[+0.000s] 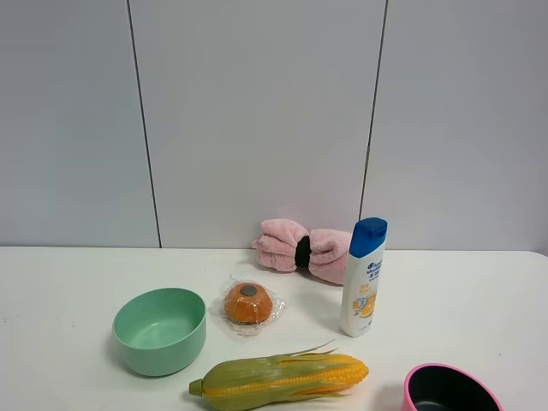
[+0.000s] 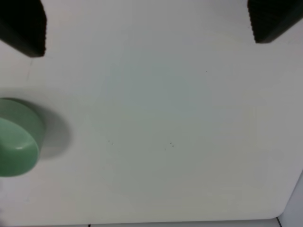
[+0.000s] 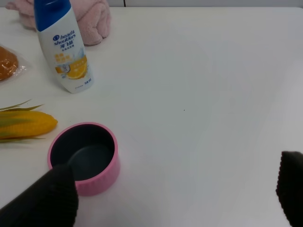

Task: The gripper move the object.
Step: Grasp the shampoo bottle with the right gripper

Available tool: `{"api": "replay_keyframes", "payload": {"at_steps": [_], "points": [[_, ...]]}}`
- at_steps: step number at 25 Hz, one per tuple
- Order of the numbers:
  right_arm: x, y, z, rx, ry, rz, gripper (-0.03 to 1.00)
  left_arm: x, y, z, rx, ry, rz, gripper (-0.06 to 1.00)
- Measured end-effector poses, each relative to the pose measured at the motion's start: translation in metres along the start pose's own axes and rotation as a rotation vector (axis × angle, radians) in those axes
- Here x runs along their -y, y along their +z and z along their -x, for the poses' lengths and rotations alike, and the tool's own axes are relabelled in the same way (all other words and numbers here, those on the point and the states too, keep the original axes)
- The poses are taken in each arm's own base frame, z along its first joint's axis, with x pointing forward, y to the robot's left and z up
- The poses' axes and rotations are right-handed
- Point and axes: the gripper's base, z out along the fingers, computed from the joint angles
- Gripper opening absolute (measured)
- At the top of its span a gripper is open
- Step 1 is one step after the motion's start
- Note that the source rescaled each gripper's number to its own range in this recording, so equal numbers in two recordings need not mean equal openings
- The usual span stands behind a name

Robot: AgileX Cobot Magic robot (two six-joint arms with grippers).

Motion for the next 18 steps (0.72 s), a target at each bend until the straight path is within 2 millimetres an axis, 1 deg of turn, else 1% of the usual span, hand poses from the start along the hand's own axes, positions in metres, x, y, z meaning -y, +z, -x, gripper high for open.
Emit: {"api": "replay_keyframes", "payload": {"at_steps": [1,18], "points": [[0.0,0.0,0.0,0.0,0.0,0.0,0.75,0.0,0.0,0.0,0.0,0.0,0.0,1.0],[0.0,0.0,0.0,0.0,0.0,0.0,0.75,0.0,0.0,0.0,0.0,0.0,0.0,1.0]]}}
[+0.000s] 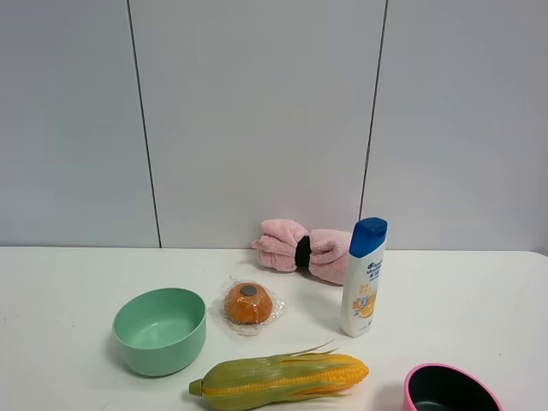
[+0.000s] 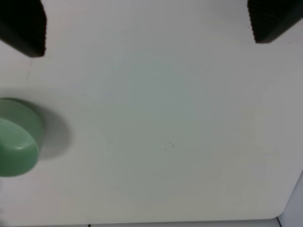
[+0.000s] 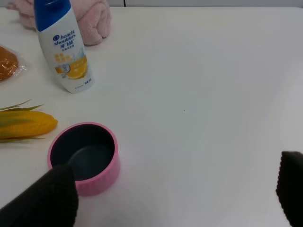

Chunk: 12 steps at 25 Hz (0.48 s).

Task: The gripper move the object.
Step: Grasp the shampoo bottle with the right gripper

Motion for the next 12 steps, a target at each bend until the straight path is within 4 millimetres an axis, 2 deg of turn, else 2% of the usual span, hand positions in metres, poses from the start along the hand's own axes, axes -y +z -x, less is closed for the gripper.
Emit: {"api": "replay_keyframes", "payload": {"at_steps": [12], "points": [[0.0,0.0,0.0,0.0,0.0,0.0,0.75,0.0,0.0,0.0,0.0,0.0,0.0,1.0]]}}
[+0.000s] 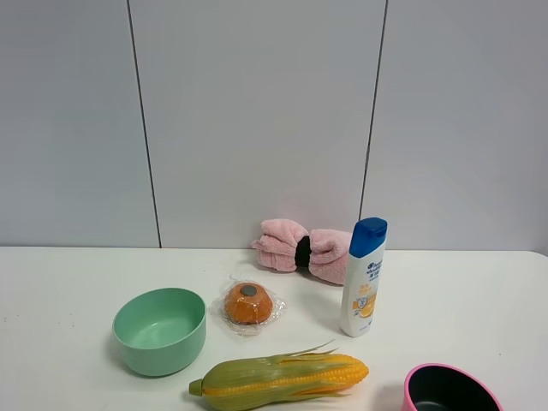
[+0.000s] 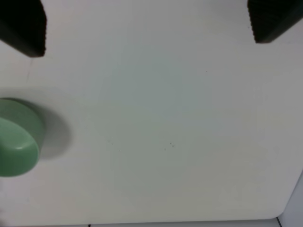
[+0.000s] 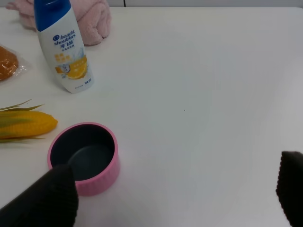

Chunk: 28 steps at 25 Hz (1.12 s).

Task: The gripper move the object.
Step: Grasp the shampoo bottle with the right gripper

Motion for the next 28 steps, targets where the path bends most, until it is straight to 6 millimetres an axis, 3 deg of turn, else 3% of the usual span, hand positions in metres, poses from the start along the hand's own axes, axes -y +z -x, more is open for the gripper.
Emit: {"api": "replay_keyframes", "payload": {"at_steps": [11,19,22,26,28], "points": [[0.0,0.0,0.0,0.0,0.003,0.005,0.75,0.0,0.0,0.0,0.0,0.001,0.0,1.0],[-0.013,0.002,0.007,-0.017,-0.069,0.151,0.75,0.0,0.0,0.0,0.0,0.0,0.0,1.0],[-0.018,0.001,0.034,-0.011,-0.173,0.216,0.82,0.0,0.0,0.0,0.0,0.0,0.0,1.0],[-0.016,0.007,0.095,0.095,-0.307,0.196,0.92,0.0,0.0,0.0,0.0,0.0,0.0,1.0],[-0.014,0.021,0.126,0.108,-0.319,0.182,0.97,0.0,0.0,0.0,0.0,0.0,0.0,1.0]]}}
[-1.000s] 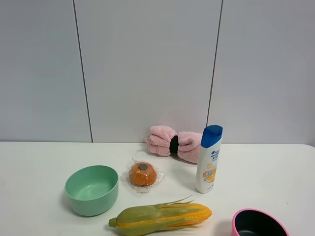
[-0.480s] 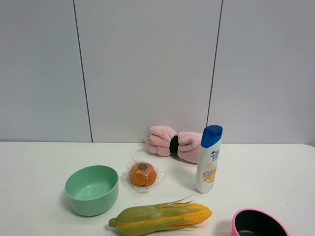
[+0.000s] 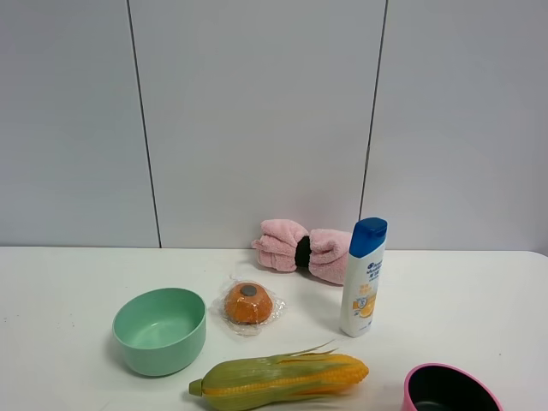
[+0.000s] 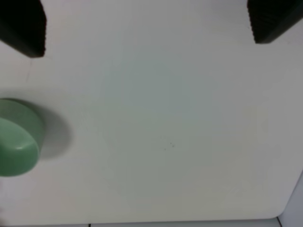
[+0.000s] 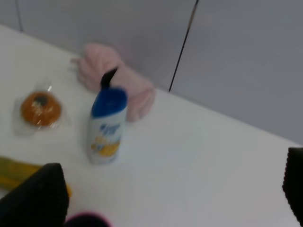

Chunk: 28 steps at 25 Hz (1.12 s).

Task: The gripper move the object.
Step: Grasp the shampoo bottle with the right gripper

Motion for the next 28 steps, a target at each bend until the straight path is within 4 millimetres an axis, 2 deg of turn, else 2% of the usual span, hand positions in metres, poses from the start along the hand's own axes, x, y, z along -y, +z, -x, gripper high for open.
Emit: {"api": "replay_keyframes", "payload": {"at_steps": [2,6,9,13,19,22,25,28], "points": [[0.011,0.016,0.026,-0.014,0.03,0.02,0.99,0.0,0.0,0.0,0.0,0.0,0.0,1.0],[0.032,0.058,0.066,-0.126,0.2,0.089,1.0,0.0,0.0,0.0,0.0,0.0,0.0,1.0],[0.045,0.088,0.08,-0.238,0.366,0.078,1.0,0.0,0.0,0.0,0.0,0.0,0.0,1.0],[0.038,0.126,0.075,-0.41,0.445,0.095,1.0,0.0,0.0,0.0,0.0,0.0,0.0,1.0],[0.0,0.181,0.064,-0.583,0.372,0.196,1.0,0.0,0.0,0.0,0.0,0.0,0.0,1.0],[-0.013,0.207,0.05,-0.706,0.371,0.2,1.0,0.0,0.0,0.0,0.0,0.0,0.0,1.0],[-0.019,0.223,0.036,-0.815,0.325,0.147,1.0,0.0,0.0,0.0,0.0,0.0,0.0,1.0],[-0.018,0.235,0.031,-0.811,0.238,0.091,1.0,0.0,0.0,0.0,0.0,0.001,0.0,1.0]]}}
